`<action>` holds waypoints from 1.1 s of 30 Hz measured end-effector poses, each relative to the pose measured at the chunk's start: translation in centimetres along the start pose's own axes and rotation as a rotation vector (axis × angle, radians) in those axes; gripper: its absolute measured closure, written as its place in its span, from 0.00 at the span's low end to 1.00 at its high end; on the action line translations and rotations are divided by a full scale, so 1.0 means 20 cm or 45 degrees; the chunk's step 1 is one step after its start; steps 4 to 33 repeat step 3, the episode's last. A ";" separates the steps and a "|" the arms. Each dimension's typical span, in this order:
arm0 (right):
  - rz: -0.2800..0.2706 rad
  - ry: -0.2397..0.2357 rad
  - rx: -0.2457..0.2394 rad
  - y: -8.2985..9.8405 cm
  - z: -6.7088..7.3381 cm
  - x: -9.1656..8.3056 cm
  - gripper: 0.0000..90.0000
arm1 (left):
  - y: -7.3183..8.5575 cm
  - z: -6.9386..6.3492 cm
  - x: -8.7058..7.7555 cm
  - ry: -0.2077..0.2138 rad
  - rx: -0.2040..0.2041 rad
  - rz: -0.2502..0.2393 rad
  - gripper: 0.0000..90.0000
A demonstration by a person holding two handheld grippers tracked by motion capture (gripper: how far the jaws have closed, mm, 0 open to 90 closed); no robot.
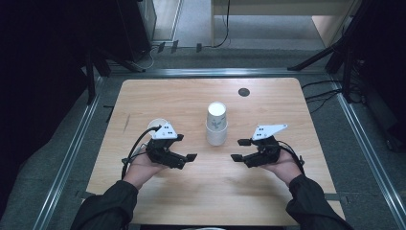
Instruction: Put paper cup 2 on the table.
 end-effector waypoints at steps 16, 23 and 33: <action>-0.013 0.008 0.001 0.00 -0.01 -0.01 0.37 | 0.00 0.00 0.00 -0.007 0.010 -0.004 0.15; -0.013 0.008 0.001 0.00 -0.01 -0.01 0.37 | 0.00 0.00 0.00 -0.007 0.010 -0.004 0.15; -0.013 0.008 0.001 0.00 -0.01 -0.01 0.37 | 0.00 0.00 0.00 -0.007 0.010 -0.004 0.15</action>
Point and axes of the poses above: each handheld gripper's, and its own axes: x roughly forward along the jaws, y roughly out of its underside, z roughly to its left, the point moved 10 cm from there along x, roughly forward along the jaws, and after that the axes turned 1 degree about z, right-handed, at the moved point
